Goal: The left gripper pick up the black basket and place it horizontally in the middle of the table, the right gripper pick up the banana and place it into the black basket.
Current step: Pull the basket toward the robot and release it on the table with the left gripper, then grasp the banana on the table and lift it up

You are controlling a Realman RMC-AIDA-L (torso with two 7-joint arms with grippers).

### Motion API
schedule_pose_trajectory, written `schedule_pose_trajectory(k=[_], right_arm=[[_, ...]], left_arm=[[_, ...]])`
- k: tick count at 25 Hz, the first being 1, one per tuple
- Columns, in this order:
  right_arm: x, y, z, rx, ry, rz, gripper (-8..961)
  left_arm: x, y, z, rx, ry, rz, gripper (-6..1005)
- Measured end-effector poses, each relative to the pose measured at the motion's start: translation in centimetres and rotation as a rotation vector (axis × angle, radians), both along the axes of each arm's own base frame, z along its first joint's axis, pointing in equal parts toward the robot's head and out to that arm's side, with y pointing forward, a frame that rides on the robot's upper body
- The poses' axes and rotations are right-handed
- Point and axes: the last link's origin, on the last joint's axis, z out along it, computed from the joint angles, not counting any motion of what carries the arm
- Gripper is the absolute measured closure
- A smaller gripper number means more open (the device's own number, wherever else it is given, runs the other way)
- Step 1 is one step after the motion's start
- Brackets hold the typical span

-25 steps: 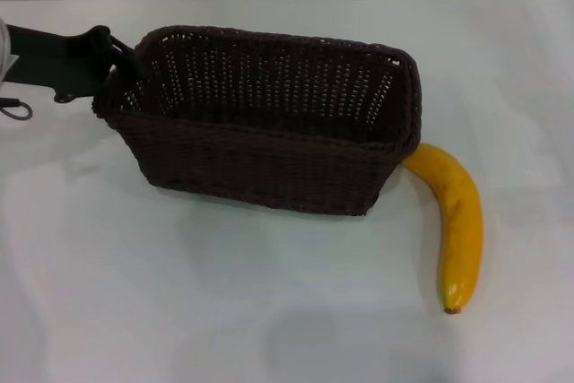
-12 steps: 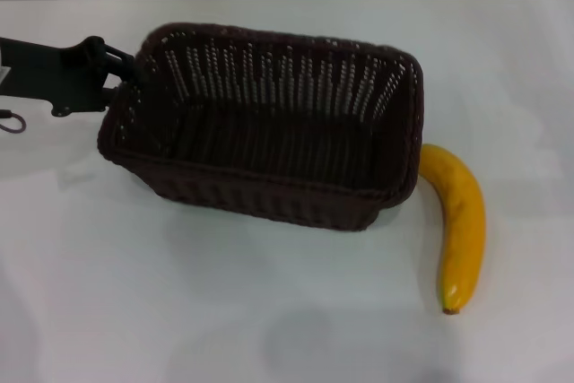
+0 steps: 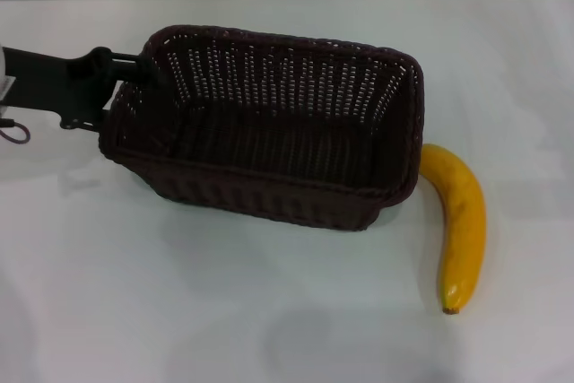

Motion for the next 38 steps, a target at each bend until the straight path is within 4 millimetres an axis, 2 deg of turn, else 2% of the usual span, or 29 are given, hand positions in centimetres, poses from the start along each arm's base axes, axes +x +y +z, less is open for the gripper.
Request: schedule_pose_trajectory(k=[5,10,17,26,31,33,38], right_arm=[[0.0,0.0,-0.1,-0.001,0.002,0.0,112],[-0.1,-0.1,-0.2,-0.002,0.005,0.006,112],[0.0,-0.4,-0.1,-0.084,0.011,0.029,113],[0.8,-0.2,4.0,-0.336,0.035,-0.05,115],[-0.2,0.4,5.7,-0.468,0.04,-0.09,116],[-1.5,0.5,7.2,-0.56,0.034,-0.112,116],[-3.3,0.3,9.2,-0.682,0.014,-0.22,116]], left_arm=[[0.8,-0.2,-0.2,-0.038,-0.028,-0.036,127],[1.1,-0.7,-0.4,-0.071,-0.055,-0.055,115],[-0.6,-1.6,1.8,-0.001,-0.096,-0.107,101],[-3.1,-2.9,5.3,0.177,-0.083,-0.284,101],[-4.8,-3.8,7.1,0.346,-0.053,-0.384,102],[-5.3,-4.1,7.6,0.403,-0.04,-0.421,102],[-6.4,-5.6,8.9,0.573,-0.016,-0.515,102]])
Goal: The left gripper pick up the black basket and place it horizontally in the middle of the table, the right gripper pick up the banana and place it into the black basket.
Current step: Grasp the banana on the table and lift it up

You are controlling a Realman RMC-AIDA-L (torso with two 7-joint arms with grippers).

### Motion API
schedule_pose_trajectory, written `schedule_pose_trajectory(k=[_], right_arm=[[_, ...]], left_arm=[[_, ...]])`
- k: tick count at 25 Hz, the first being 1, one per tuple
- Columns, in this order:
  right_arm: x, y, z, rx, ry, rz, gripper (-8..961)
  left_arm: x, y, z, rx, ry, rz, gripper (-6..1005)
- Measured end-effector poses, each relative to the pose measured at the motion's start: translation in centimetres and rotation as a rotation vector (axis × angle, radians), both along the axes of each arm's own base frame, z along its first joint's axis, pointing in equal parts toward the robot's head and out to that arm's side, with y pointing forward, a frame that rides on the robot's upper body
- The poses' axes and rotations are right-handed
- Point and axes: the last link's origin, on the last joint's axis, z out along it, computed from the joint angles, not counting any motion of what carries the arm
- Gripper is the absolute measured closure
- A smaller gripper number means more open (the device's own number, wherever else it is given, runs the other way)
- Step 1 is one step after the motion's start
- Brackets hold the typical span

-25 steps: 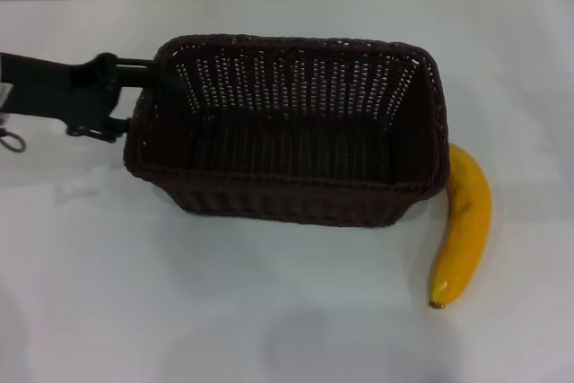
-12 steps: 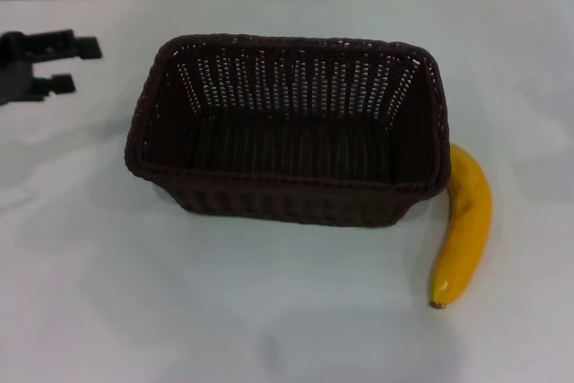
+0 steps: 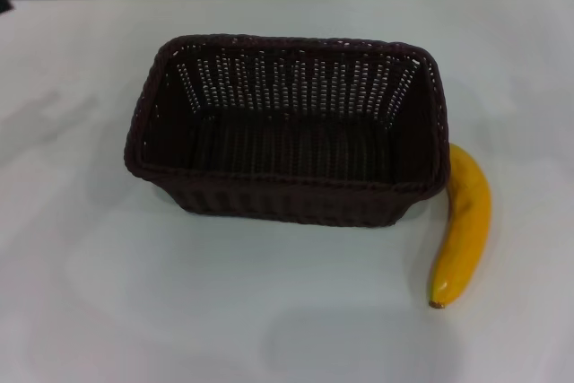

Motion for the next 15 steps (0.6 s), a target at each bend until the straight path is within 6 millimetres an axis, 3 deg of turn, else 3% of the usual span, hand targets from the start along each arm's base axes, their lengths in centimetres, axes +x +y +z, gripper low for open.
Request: schedule_pose_trajectory(k=[4,7,15], right_arm=[[-2.0,0.3,0.7,-0.138,-0.073,-0.097,117],[-3.2,0.5,0.2,-0.267,-0.104,-0.165,117],[-6.5,0.9,-3.4,-0.562,-0.088,-0.286,118]], left_arm=[[-0.9,-1.4,1.3,0.12,-0.016,-0.029,102],[-1.3,-2.1,2.0,0.177,-0.021,-0.041,102],[-1.5,-2.4,2.3,0.219,0.016,-0.066,102]])
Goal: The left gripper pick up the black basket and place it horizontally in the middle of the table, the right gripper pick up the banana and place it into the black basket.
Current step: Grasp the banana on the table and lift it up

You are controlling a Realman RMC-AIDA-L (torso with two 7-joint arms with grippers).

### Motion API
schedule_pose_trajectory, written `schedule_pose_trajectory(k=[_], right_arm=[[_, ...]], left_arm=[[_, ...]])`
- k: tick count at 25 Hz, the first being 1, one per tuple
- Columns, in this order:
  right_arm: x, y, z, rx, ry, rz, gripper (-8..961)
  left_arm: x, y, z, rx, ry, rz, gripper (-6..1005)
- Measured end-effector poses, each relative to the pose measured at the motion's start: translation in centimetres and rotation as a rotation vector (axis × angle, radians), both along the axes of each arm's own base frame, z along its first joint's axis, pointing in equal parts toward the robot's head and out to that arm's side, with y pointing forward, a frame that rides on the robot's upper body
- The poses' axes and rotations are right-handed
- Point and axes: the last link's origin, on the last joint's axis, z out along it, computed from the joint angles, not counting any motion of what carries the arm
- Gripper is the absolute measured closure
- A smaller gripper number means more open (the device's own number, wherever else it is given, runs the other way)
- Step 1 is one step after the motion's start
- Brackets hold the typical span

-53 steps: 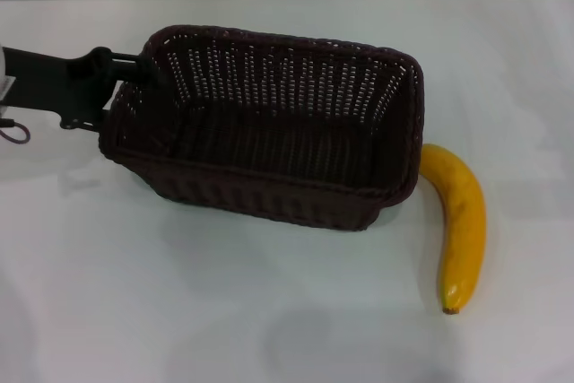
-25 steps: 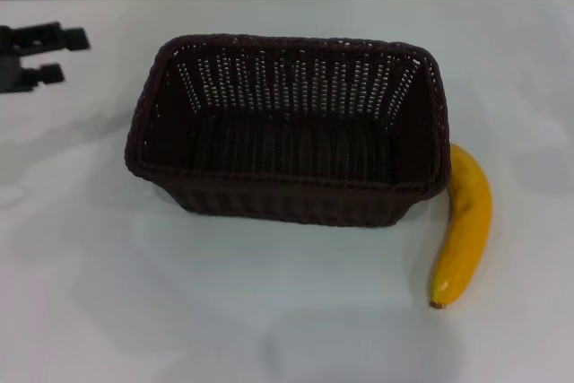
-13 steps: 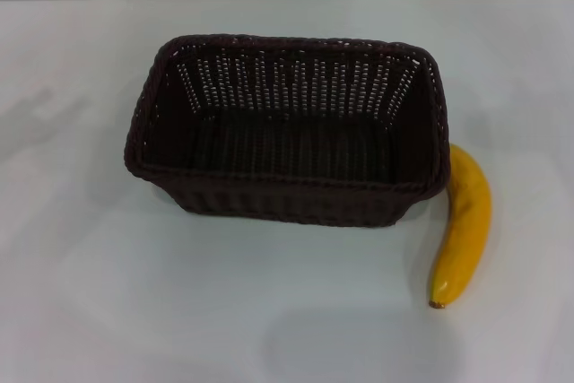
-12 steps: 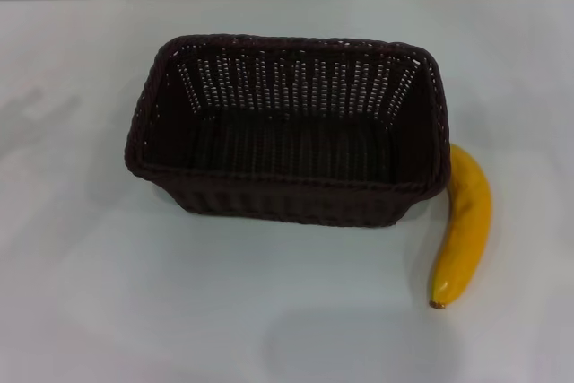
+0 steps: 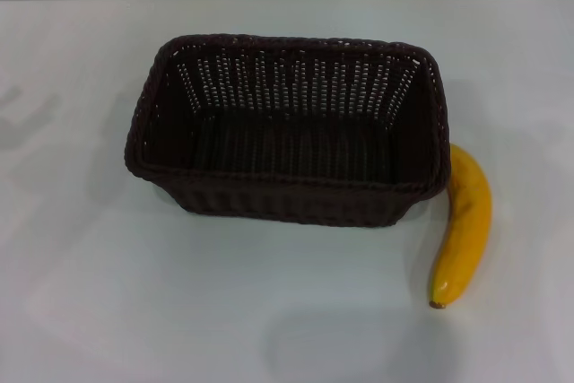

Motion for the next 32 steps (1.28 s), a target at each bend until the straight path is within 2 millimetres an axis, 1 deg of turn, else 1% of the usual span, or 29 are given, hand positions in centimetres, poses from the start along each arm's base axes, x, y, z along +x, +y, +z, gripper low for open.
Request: schedule_pose_trajectory(k=[2,3,5,8,11,18,24,32], right_arm=[[-0.7,0.0,-1.5,-0.062,-0.007,-0.016,118],[-1.2,0.0,-2.8,-0.11,-0.016,-0.02,119],[-2.1,-0.1,-4.9,-0.178,-0.035,-0.019,119],[-3.0,-0.3,-7.4,-0.251,-0.056,-0.017,119],[-3.9,-0.5,-9.3,-0.291,-0.052,-0.014,120],[-5.1,-0.3,-11.9,-0.313,-0.06,-0.03,120],[-5.4,0.2,-12.8,-0.285,-0.06,-0.044,121],[-5.5,0.7,-15.1,-0.309,-0.046,-0.093,122]], left_arm=[[0.0,0.0,0.0,0.002,0.005,-0.002,102],[0.0,0.0,0.0,0.002,0.007,-0.002,103],[0.0,0.1,0.0,0.0,0.013,-0.002,103],[0.1,0.2,0.1,-0.001,0.019,-0.008,103],[0.3,0.4,0.2,-0.002,0.027,-0.015,103],[0.3,0.4,0.3,0.003,0.049,-0.025,103],[0.3,0.5,0.7,0.006,0.069,-0.028,103],[0.4,0.6,0.9,0.003,0.093,-0.032,104]])
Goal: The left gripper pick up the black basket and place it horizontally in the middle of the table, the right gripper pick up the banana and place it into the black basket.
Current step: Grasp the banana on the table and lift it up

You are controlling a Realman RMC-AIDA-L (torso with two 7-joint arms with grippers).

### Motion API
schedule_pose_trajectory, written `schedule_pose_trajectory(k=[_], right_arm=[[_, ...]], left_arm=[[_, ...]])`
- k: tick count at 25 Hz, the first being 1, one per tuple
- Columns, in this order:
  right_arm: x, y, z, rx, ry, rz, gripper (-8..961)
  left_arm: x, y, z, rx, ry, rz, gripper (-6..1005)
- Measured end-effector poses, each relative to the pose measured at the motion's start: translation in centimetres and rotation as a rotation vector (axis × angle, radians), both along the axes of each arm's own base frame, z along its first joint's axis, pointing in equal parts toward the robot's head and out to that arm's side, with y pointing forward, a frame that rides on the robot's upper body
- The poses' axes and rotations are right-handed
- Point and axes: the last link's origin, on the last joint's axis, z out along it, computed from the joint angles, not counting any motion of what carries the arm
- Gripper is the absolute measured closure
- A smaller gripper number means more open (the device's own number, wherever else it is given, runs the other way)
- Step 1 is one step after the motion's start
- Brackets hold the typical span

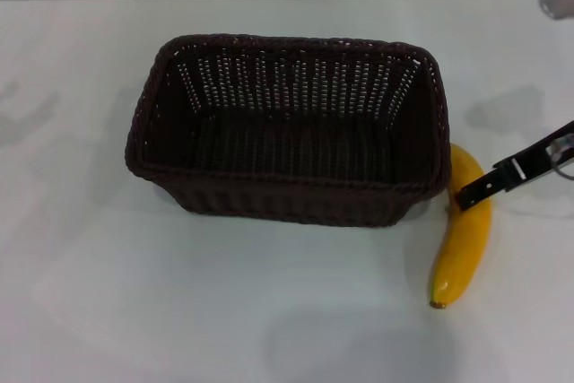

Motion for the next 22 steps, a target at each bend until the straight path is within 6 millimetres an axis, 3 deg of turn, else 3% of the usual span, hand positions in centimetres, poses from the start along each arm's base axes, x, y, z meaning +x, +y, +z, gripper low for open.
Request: schedule_pose_trajectory(k=[13,22], right_arm=[[-1.4,0.0,-3.1,-0.014,-0.061,0.006,122],[-1.4,0.4,-2.8,0.002,-0.164,0.023,120]], left_arm=[[0.1,0.1,0.4,0.006,0.014,-0.005,104],[0.1,0.1,0.5,0.007,0.02,-0.006,104]])
